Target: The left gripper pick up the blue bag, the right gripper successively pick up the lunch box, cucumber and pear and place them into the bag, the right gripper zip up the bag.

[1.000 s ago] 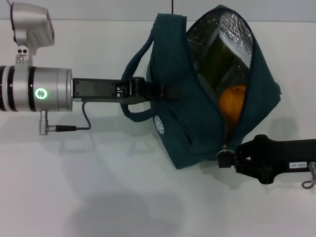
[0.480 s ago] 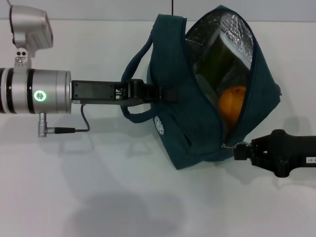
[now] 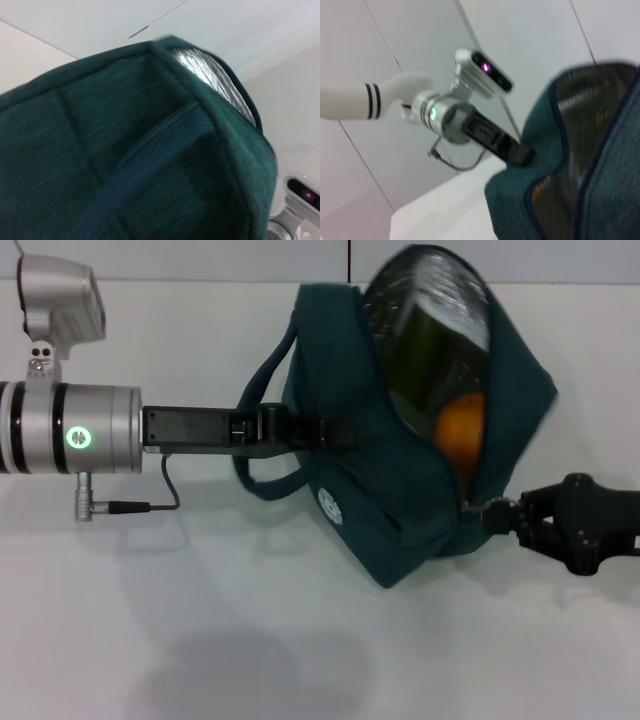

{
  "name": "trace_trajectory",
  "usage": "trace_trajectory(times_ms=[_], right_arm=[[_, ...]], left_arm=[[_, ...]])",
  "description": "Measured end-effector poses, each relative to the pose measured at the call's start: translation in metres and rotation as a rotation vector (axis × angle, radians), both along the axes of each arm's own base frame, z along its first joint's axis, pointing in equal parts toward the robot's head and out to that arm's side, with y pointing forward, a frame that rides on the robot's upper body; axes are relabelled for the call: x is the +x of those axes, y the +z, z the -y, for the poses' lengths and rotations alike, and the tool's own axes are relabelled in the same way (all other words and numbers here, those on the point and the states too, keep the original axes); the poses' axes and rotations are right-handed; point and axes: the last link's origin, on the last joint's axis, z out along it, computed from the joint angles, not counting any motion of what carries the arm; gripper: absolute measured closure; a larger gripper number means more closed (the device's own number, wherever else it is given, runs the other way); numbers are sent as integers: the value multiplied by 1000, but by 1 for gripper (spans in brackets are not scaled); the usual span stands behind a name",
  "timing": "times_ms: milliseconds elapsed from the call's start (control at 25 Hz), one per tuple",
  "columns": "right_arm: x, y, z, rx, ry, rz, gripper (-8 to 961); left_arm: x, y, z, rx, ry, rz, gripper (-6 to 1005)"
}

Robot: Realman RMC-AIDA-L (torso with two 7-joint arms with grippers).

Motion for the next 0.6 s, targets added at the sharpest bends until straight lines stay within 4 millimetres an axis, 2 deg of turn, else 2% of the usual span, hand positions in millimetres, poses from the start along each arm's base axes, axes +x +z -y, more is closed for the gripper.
trace_trajectory(times_ms=[280, 600], right_arm=[[-12, 4, -4, 16, 43, -40, 951], [-22, -9, -6, -49, 78, -9, 951]], left_arm=[[-2, 0, 2, 1, -2, -2, 776], [0, 1, 0, 13, -7, 7, 770]])
